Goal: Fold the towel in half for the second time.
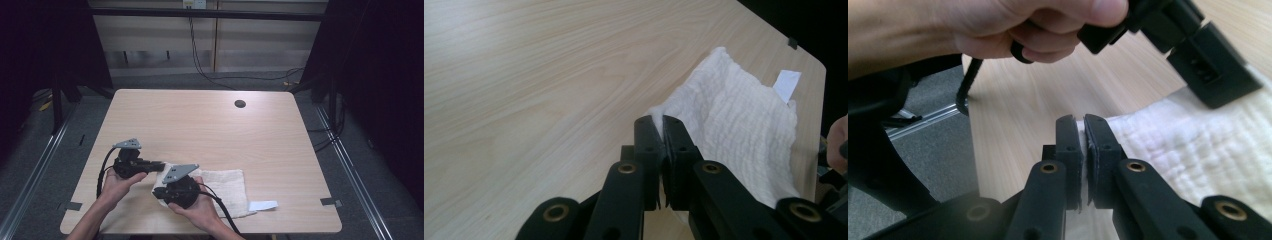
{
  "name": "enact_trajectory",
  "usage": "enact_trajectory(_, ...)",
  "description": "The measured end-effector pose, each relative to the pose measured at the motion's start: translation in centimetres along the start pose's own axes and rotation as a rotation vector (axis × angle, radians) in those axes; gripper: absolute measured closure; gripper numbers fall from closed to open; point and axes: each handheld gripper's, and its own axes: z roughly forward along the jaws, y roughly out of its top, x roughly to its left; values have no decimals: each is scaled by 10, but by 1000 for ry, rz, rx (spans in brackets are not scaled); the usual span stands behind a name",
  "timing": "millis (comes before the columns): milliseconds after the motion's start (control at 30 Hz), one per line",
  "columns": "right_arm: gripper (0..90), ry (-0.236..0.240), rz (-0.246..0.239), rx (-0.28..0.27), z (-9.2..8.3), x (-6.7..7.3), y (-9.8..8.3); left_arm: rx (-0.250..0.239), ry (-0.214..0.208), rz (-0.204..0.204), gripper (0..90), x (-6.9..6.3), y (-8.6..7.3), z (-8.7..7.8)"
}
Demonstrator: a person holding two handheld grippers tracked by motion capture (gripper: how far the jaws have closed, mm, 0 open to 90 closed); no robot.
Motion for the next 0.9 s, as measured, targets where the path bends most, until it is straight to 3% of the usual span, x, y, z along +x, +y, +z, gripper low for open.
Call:
enact_trajectory(233, 862, 17, -5, -47, 7, 5, 22, -38, 20, -11, 867, 3, 8, -23)
enact_trajectory(367, 862, 1, -16, -86, 0, 7, 31, -42, 17, 8, 867, -2, 21, -24)
enact_trajectory(567, 862, -37, 10, -104, -24, 0, 19, -31, -15, 48, 867, -18, 37, 1)
enact_trajectory(733, 861, -77, 37, -114, -50, -7, 2, -5, -59, 64, 867, -34, 52, 30)
enact_trajectory(900, 861, -106, 70, -111, -70, -14, -15, 17, -73, 80, 866, -46, 59, 57)
